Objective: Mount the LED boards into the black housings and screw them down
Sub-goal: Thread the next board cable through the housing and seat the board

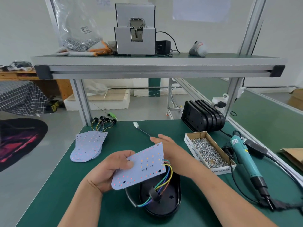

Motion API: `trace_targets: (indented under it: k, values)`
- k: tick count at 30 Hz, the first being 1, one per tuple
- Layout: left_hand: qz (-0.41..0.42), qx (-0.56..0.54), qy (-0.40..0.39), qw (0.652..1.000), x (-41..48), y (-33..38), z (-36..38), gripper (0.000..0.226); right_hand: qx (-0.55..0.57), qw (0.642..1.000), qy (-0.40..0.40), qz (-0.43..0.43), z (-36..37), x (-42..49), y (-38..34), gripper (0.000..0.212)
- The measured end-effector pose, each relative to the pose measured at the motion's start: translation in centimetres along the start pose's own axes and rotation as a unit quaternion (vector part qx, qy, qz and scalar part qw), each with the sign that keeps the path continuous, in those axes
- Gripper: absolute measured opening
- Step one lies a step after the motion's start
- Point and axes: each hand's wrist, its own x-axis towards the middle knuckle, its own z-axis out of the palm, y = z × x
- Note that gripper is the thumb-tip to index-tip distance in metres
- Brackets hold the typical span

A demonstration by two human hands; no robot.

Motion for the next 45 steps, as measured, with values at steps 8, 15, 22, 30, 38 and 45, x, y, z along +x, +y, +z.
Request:
trace_targets:
  k: [8,15,22,30,38,45]
  values:
    - [0.073,-0.044,0.124,0.989,0.9,0.1,-0.1,0.025,-0.107,0.988,0.059,0.089,-2.7,-1.6,0.8,0.024]
    - [0.12,-0.067,0.221,0.966,1.2,0.2,-0.8,0.008,-0.213,0.963,0.111,0.123,-2.8,-2.6,1.6,0.018]
    - [0.147,-0.103,0.234,0.955,1.3,0.2,-0.8,0.011,-0.269,0.945,0.118,0.142,-2.6,-2.3,2.0,0.016]
    - [0.135,-0.085,0.226,0.961,2.3,-0.7,-0.1,0.004,0.016,0.927,0.362,0.094,-3.6,-2.6,1.1,0.011]
    - [0.123,-0.063,0.214,0.967,3.1,-1.7,1.3,0.025,0.232,0.882,0.409,0.031,-3.9,-2.7,-0.9,0.018]
    - [0.098,-0.007,0.237,0.966,3.7,-2.1,1.9,0.034,0.391,0.821,0.411,0.069,-3.1,-2.3,-0.6,0.02]
